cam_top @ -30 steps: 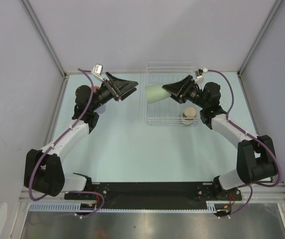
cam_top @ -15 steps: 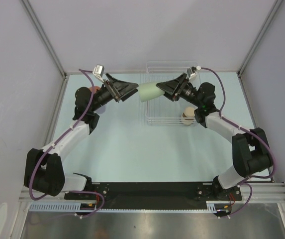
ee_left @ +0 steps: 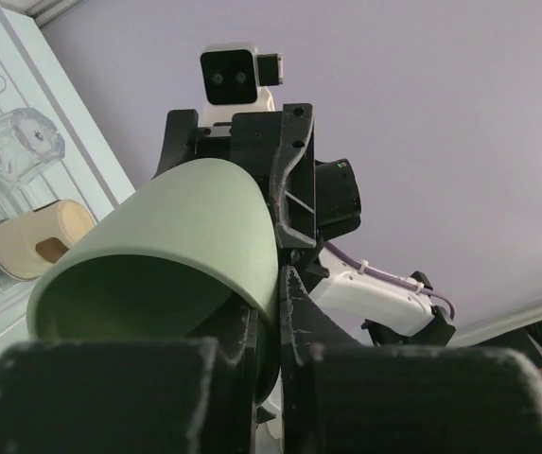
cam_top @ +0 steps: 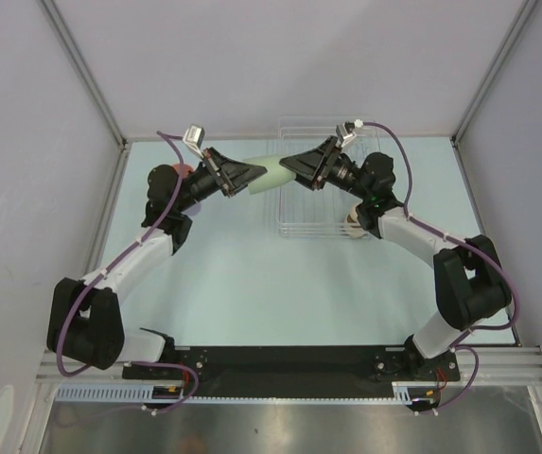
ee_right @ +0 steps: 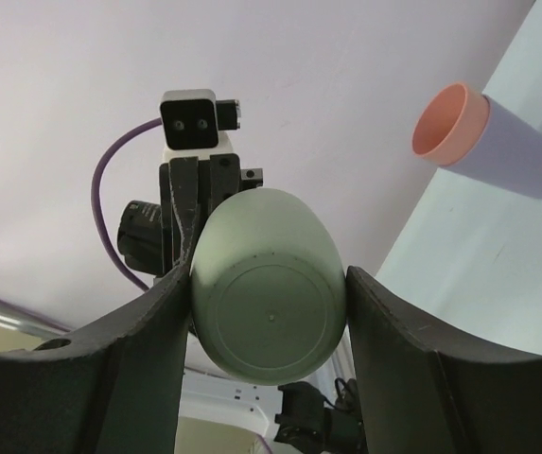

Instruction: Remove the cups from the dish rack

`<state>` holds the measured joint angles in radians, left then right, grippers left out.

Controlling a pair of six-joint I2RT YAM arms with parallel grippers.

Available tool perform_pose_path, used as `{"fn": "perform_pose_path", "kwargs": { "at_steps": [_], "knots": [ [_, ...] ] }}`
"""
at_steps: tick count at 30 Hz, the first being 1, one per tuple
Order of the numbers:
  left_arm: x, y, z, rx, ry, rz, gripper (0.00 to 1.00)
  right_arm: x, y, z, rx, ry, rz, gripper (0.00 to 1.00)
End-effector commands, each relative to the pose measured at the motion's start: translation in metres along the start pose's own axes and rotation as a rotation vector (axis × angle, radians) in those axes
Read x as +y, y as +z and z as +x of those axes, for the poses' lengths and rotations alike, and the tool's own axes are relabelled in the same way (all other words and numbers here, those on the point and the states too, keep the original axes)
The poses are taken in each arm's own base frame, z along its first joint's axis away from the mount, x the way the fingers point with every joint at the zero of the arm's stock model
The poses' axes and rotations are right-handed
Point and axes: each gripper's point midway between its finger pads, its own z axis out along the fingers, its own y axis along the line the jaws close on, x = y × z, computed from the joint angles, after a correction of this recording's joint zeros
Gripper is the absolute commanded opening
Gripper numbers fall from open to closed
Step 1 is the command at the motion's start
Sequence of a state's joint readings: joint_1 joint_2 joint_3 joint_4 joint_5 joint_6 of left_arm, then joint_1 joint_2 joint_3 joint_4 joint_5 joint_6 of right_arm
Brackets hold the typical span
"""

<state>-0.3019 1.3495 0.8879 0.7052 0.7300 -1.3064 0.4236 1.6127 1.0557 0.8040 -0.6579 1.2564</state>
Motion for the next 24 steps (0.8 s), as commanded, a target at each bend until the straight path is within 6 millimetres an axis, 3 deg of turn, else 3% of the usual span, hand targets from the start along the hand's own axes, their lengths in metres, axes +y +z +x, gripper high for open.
{"fn": "perform_pose_path", "kwargs": {
  "at_steps": [1, 4, 6, 7, 8, 9, 10, 11, 12, 13, 14, 15, 16, 17, 18, 19, 20, 21, 22, 24],
  "knots": [
    [-0.014, 0.002, 0.001, 0.015, 0.065, 0.037, 0.00, 0.015, 0.003, -0.002, 0.006, -0.061, -0.038, 0.00],
    [-0.016, 0.002, 0.000, 0.007, 0.071, 0.042, 0.00, 0.016, 0.003, -0.002, 0.007, -0.065, -0.037, 0.00],
    [-0.018, 0.002, -0.002, 0.003, 0.074, 0.039, 0.01, 0.013, 0.003, -0.003, 0.008, -0.050, -0.016, 0.18],
    [-0.016, 0.002, -0.004, 0.000, 0.070, 0.013, 0.00, 0.011, 0.003, -0.004, 0.006, -0.043, -0.001, 0.56],
    [-0.020, 0.002, -0.006, -0.005, 0.082, 0.008, 0.00, 0.012, 0.004, -0.009, -0.003, -0.042, 0.017, 0.76],
    [-0.020, 0.003, -0.010, -0.002, 0.072, -0.037, 0.00, -0.002, 0.001, -0.014, -0.015, -0.035, 0.087, 0.92],
    [-0.017, 0.003, -0.014, 0.002, 0.130, -0.077, 0.00, -0.007, -0.002, -0.020, -0.034, -0.039, 0.120, 0.99],
    [-0.019, 0.002, -0.025, -0.029, 0.165, -0.125, 0.00, -0.001, -0.006, -0.028, -0.060, -0.062, 0.137, 1.00],
    [0.001, -0.004, -0.021, 0.000, 0.123, -0.259, 0.00, -0.018, -0.018, -0.045, -0.116, -0.058, 0.224, 1.00],
    [-0.019, -0.004, -0.041, -0.026, 0.247, -0.289, 0.00, -0.022, -0.025, -0.056, -0.147, -0.069, 0.263, 1.00],
    [-0.016, -0.007, -0.056, -0.068, 0.281, -0.377, 0.00, -0.023, -0.032, -0.066, -0.178, -0.079, 0.303, 1.00],
    [0.012, -0.020, -0.055, -0.032, 0.236, -0.545, 0.01, -0.039, -0.047, -0.083, -0.223, -0.101, 0.420, 1.00],
    [-0.018, -0.019, -0.081, -0.069, 0.366, -0.561, 0.00, -0.042, -0.053, -0.090, -0.234, -0.124, 0.469, 1.00],
    [-0.021, -0.024, -0.090, -0.079, 0.400, -0.614, 0.00, -0.051, -0.056, -0.093, -0.233, -0.141, 0.528, 1.00],
    [0.007, -0.037, -0.099, -0.088, 0.397, -0.778, 0.01, -0.055, -0.066, -0.102, -0.249, -0.150, 0.642, 1.00],
    [-0.008, -0.040, -0.116, -0.117, 0.469, -0.807, 0.01, -0.061, -0.069, -0.102, -0.232, -0.192, 0.698, 1.00],
    [-0.001, -0.046, -0.124, -0.125, 0.488, -0.872, 0.00, -0.069, -0.076, -0.097, -0.205, -0.186, 0.768, 1.00],
    [0.028, -0.060, -0.126, -0.102, 0.473, -1.016, 0.00, -0.078, -0.080, -0.100, -0.213, -0.203, 0.826, 1.00],
    [0.029, -0.066, -0.138, -0.118, 0.508, -1.081, 0.00, -0.073, -0.077, -0.101, -0.203, -0.241, 0.847, 1.00],
    [0.045, -0.083, -0.145, -0.098, 0.531, -1.218, 0.00, -0.085, -0.085, -0.095, -0.181, -0.252, 0.932, 1.00]
  ]
}}
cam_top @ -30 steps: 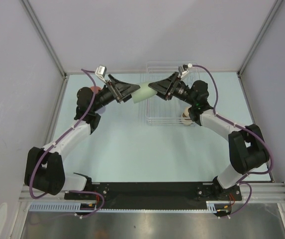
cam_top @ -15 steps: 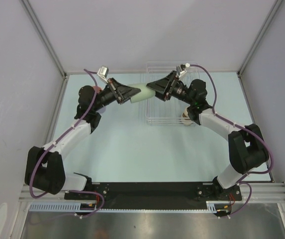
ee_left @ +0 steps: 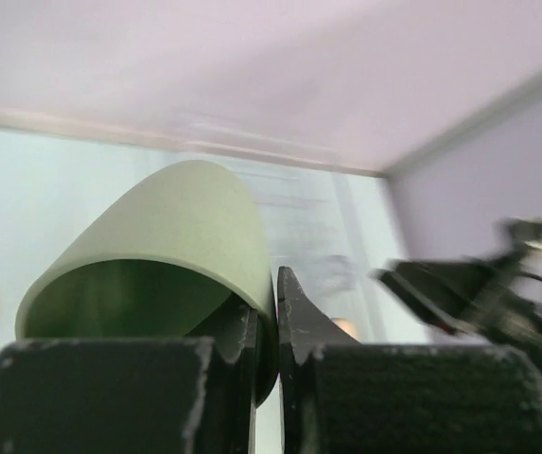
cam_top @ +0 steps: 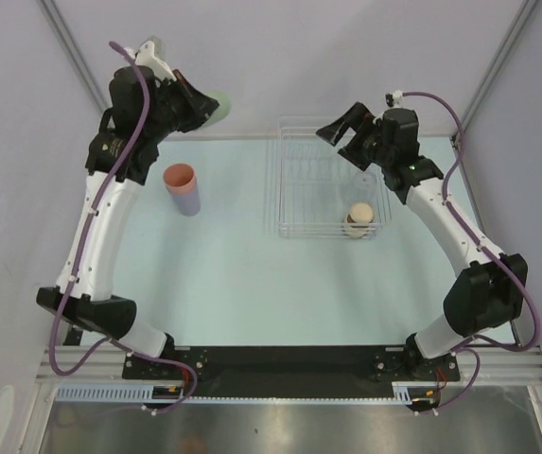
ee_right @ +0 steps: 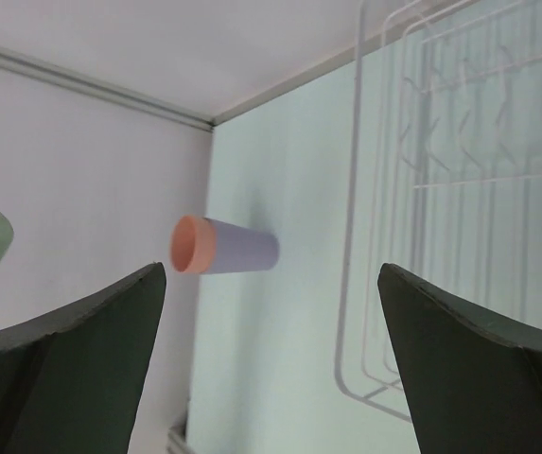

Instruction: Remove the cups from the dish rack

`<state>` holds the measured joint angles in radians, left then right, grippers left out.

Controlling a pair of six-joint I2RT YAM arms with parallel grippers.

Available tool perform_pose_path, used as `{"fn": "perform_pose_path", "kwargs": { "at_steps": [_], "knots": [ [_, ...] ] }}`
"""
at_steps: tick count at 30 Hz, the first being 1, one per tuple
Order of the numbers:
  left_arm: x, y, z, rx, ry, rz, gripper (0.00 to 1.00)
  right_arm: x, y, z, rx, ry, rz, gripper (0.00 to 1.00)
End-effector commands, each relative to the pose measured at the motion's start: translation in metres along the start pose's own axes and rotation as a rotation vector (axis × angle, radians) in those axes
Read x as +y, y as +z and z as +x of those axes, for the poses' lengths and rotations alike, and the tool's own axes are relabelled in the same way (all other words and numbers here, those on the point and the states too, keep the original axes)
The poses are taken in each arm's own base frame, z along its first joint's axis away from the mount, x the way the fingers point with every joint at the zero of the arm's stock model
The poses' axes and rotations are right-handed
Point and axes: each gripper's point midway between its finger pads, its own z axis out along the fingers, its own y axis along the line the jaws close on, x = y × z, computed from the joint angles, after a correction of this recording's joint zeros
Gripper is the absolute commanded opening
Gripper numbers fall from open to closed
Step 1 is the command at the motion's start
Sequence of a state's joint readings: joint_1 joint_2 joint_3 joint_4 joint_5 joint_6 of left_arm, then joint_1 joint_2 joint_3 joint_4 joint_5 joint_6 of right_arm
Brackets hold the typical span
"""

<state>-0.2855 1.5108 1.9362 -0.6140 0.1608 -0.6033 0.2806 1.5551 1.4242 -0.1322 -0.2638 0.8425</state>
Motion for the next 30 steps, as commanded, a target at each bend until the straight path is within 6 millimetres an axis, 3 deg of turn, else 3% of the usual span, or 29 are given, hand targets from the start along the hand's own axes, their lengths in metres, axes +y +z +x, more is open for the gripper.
{"fn": "perform_pose_path", "kwargs": {
  "at_steps": [1, 4, 8, 19, 30],
  "knots": [
    [0.126, 0.004, 0.055, 0.257, 0.219, -0.536, 0.01, -0.039, -0.011, 0.018, 0.055, -0.156, 0.275, 1.00],
    [0.154, 0.000, 0.060, 0.285, 0.287, -0.657, 0.00, -0.049, -0.015, 0.027, 0.075, -0.207, 0.336, 1.00],
    [0.175, 0.004, 0.065, 0.307, 0.337, -0.738, 0.00, -0.062, -0.018, 0.033, 0.083, -0.246, 0.397, 1.00],
    [0.196, 0.007, 0.058, 0.307, 0.317, -0.809, 0.00, -0.074, -0.015, 0.056, 0.131, -0.244, 0.394, 1.00],
    [0.215, 0.030, 0.071, 0.365, 0.274, -0.793, 0.00, -0.075, -0.014, 0.060, 0.142, -0.247, 0.381, 1.00]
  ]
}}
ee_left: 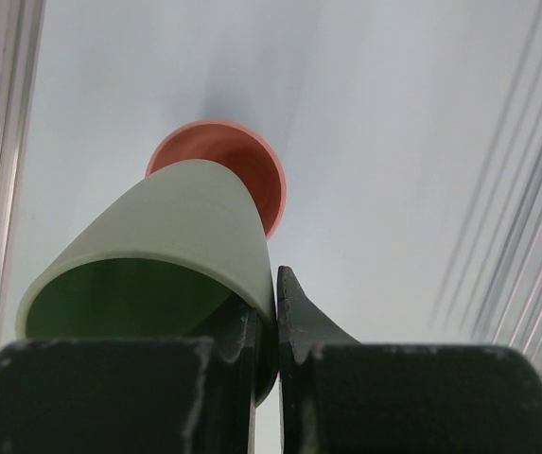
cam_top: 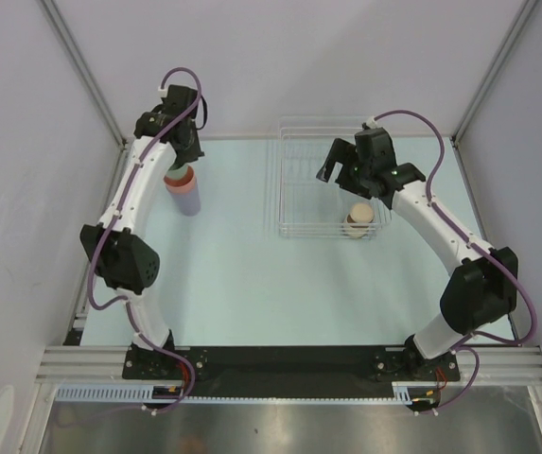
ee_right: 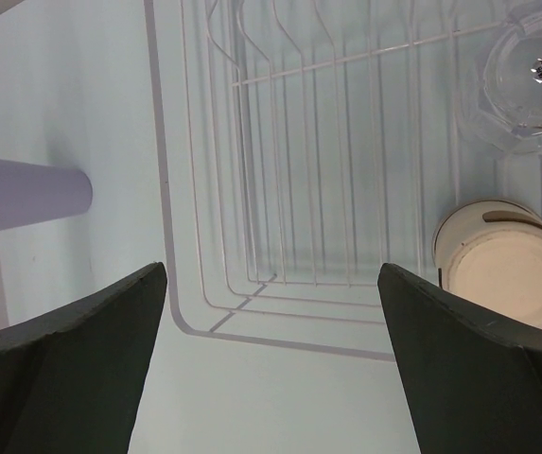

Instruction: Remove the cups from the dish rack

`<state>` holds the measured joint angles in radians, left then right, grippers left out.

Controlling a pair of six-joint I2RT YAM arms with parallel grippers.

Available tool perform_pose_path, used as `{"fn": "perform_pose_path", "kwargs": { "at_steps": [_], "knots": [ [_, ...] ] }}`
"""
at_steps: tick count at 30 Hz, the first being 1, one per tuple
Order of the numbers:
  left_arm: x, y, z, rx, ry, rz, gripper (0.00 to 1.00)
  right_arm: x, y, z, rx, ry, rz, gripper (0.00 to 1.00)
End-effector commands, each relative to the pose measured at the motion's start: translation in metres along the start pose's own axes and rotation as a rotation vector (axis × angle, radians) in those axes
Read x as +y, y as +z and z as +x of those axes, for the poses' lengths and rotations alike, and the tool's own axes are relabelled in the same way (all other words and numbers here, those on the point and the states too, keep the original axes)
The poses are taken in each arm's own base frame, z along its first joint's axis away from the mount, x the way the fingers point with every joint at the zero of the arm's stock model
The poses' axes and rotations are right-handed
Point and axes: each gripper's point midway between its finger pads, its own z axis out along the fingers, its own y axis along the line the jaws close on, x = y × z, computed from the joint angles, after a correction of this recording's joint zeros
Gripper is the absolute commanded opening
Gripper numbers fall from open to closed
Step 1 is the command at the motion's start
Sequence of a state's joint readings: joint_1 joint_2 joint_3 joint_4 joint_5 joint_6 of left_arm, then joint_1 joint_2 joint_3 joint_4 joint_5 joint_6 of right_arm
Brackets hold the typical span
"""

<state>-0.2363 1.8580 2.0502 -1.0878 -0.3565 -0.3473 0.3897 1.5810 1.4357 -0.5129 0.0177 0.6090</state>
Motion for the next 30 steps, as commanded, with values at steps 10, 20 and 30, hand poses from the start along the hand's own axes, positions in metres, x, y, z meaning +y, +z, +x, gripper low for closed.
{"fn": "perform_pose_path", "kwargs": {
  "at_steps": [10, 20, 30],
  "knots": [
    [-0.005, 0.029, -0.016, 0.021, -0.035, 0.054, 0.00, 0.003, 0.005, -0.002, -0.013, -0.023, -0.016, 1.00],
    [-0.007, 0.015, -0.029, -0.021, -0.055, 0.079, 0.59, 0.006, 0.011, -0.002, -0.004, -0.013, -0.018, 1.00],
    [-0.010, -0.049, -0.059, -0.155, -0.133, 0.169, 0.66, -0.015, -0.003, -0.024, -0.093, -0.124, 0.123, 1.00]
  ]
}}
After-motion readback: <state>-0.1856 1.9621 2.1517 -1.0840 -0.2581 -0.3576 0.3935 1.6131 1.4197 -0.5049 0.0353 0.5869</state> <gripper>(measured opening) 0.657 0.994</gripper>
